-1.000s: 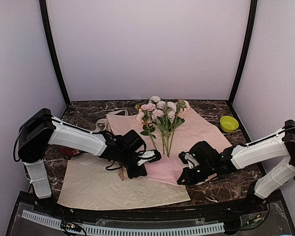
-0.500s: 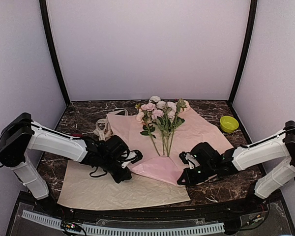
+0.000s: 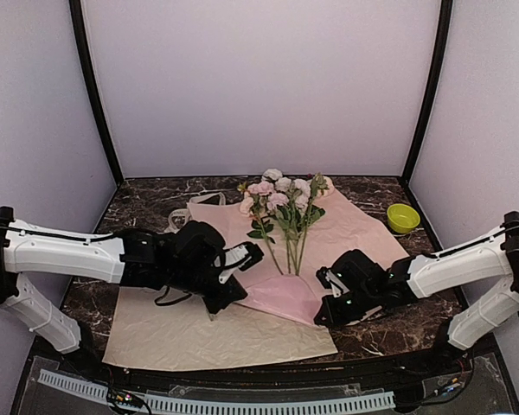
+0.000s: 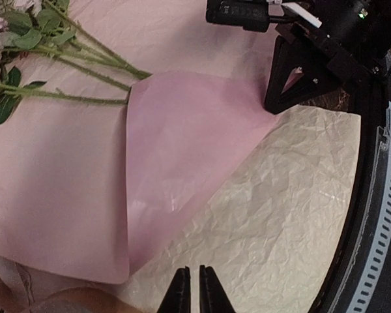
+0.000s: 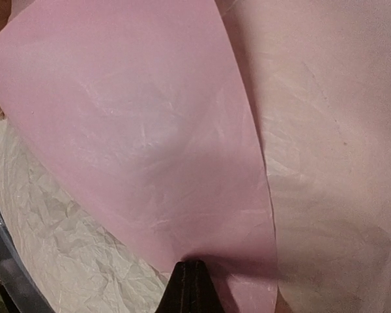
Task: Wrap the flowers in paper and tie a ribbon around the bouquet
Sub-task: Press the fold line on the 1/4-folded wrapping paper.
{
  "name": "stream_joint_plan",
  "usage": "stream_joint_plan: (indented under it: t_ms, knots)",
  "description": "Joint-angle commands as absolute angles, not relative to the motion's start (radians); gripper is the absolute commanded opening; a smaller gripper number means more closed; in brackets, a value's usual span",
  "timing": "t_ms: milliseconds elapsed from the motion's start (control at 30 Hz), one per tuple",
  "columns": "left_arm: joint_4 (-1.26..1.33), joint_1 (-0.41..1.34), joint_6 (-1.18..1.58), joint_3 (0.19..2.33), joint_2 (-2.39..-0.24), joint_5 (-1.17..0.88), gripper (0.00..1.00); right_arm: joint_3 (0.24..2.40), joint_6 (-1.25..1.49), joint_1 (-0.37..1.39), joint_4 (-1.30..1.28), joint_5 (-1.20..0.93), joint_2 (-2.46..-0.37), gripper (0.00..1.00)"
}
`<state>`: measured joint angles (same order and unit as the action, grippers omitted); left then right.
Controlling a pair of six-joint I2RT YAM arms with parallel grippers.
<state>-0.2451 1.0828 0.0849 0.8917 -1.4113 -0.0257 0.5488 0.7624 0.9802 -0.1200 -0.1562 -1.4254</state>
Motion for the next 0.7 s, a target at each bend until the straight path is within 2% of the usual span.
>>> stream_joint_plan:
  t_ms: [0, 100, 300, 433, 667]
  knots:
    - [-0.125, 1.101, 0.046, 1.012, -1.609, -0.083, 0.05, 0.529, 0.841, 0.989, -0.251, -0.118, -1.382, 0.00]
    - [-0.080, 1.106, 0.000, 1.113, -1.733, -0.203, 0.04, 0.549, 0.876, 0.989, -0.295, -0.121, -1.351, 0.00]
    - [-0.241, 1.109, -0.177, 1.284, -1.929, -0.266, 0.03, 0.545, 0.943, 0.989, -0.292, -0.134, -1.310, 0.00]
    - [-0.280, 1.109, -0.226, 1.268, -1.966, -0.216, 0.01, 0.557, 0.955, 0.991, -0.316, -0.133, -1.339, 0.00]
    - [-0.268, 1.089, -0.095, 1.175, -1.917, -0.215, 0.00, 0.581, 0.925, 0.991, -0.445, -0.118, -1.352, 0.00]
